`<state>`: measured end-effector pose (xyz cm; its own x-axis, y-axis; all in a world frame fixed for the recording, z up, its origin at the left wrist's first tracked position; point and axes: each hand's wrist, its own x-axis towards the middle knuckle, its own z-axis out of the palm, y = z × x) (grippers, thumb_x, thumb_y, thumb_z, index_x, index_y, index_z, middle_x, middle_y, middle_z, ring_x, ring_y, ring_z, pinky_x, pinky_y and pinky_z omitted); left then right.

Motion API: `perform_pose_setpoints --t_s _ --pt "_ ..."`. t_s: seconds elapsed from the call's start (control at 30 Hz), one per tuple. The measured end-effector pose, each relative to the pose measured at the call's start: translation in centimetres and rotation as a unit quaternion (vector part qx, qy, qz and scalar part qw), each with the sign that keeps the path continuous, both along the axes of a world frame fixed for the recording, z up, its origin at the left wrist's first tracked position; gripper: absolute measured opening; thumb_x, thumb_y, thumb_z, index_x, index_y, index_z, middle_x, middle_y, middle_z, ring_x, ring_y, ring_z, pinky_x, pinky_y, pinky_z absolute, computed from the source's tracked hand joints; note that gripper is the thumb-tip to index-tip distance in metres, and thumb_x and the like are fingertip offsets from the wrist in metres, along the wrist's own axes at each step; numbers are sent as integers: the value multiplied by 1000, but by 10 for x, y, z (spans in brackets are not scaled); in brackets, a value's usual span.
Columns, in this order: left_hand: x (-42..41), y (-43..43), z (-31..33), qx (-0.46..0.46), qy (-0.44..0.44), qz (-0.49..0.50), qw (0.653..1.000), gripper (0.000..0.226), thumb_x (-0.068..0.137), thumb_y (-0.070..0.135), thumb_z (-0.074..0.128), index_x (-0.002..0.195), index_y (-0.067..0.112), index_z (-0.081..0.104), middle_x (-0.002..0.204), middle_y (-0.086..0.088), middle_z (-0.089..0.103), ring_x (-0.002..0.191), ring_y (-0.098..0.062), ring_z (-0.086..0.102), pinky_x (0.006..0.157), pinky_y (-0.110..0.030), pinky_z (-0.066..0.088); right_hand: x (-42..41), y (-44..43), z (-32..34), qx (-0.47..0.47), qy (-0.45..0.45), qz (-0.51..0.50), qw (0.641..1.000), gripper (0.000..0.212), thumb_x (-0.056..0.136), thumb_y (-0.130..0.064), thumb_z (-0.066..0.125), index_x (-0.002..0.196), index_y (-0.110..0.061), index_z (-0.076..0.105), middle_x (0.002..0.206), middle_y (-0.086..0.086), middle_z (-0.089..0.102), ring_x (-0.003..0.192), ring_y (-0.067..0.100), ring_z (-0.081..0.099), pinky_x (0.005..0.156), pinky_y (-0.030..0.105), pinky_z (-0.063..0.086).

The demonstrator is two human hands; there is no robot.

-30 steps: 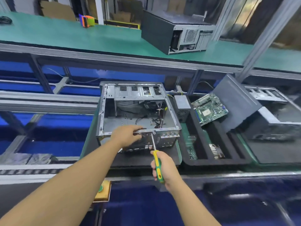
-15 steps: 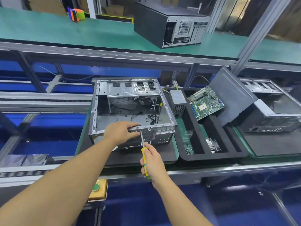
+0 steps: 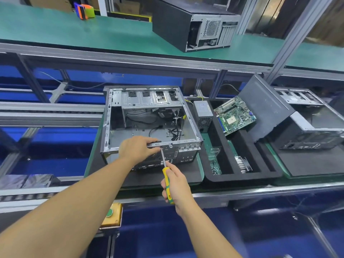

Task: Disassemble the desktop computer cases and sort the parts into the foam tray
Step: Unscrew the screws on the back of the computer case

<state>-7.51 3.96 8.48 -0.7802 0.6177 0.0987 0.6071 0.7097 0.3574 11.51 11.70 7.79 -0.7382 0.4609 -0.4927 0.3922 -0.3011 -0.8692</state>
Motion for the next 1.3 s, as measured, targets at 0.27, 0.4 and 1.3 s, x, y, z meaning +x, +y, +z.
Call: perform_pose_setpoints --t_s 0.27,0.4,1.3 --pt "1 1 -3 7 21 7 1000 49 78 86 47 119 61 61 99 16 73 92 -15 67 50 -22 31 0 1 11 -17 -14 -10 1000 28 106 -33 41 124 -44 59 62 0 52 43 15 41 41 21 34" --pt "2 1 -4 -15 36 6 999 50 81 83 48 123 60 59 110 15 73 100 -17 67 56 -25 35 -2 14 17 -222 -4 4 975 24 104 -31 47 108 -11 59 66 2 54 43 15 42 40 24 34" --pt "38 -17 -2 137 117 -109 978 14 85 33 55 91 20 58 91 3 58 87 -25 57 75 -39 44 -5 18 27 -261 -42 28 964 38 99 -32 38 99 -2 61 71 9 58 54 21 47 48 28 41"
